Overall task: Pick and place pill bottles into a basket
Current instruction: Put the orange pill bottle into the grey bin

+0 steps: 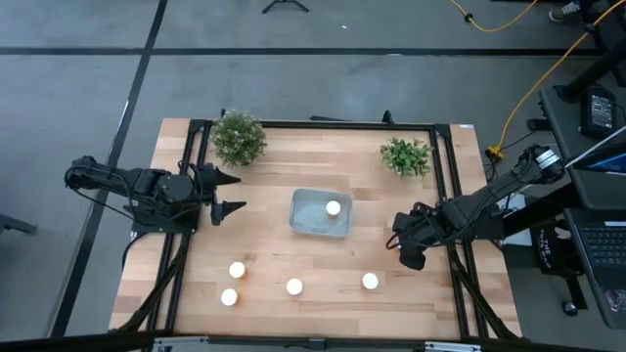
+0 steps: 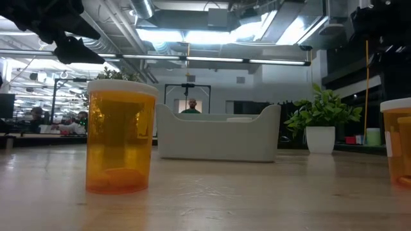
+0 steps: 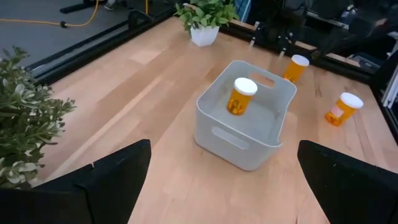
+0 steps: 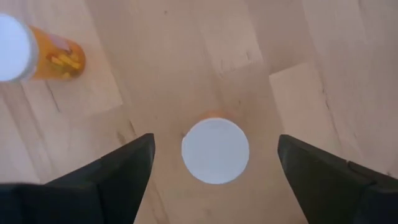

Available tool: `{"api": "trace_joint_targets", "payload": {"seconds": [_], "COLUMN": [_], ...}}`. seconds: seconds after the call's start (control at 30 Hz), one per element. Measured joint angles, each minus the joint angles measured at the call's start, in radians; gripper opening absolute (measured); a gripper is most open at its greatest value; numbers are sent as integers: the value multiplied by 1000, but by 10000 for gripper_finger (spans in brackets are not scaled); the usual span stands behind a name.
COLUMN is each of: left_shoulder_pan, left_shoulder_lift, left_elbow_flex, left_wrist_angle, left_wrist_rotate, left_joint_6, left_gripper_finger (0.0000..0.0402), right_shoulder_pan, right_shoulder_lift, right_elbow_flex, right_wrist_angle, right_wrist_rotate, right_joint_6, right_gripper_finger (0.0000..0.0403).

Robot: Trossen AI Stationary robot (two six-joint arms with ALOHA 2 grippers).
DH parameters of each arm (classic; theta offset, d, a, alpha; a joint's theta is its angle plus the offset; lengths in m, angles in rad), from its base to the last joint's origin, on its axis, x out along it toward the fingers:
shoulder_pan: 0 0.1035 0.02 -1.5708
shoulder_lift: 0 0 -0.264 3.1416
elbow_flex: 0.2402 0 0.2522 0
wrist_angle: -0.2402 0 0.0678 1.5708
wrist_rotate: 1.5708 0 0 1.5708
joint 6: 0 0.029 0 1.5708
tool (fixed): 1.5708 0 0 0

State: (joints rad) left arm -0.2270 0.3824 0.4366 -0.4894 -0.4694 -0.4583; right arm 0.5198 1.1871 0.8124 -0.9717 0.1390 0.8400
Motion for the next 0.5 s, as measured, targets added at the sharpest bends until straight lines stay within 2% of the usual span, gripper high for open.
{"api": "trace_joint_targets", "payload": {"seconds": [0.33, 0.5], "left_shoulder_pan": [0, 0], "left_shoulder_lift": [0, 0], "left_elbow_flex": [0, 0], "left_wrist_angle": [0, 0], "left_wrist_rotate": [0, 0], "left_joint_6": [-1, -11], "left_gripper_finger": [400, 400], "right_shoulder_pan": [0, 0], "right_shoulder_lift": [15, 15], "right_elbow_flex": [-94, -162], "right_wrist_angle": [57, 152], "right_wrist_rotate": [-34, -53], "right_joint_6": [37, 38], "right_gripper_finger": [342, 342]}}
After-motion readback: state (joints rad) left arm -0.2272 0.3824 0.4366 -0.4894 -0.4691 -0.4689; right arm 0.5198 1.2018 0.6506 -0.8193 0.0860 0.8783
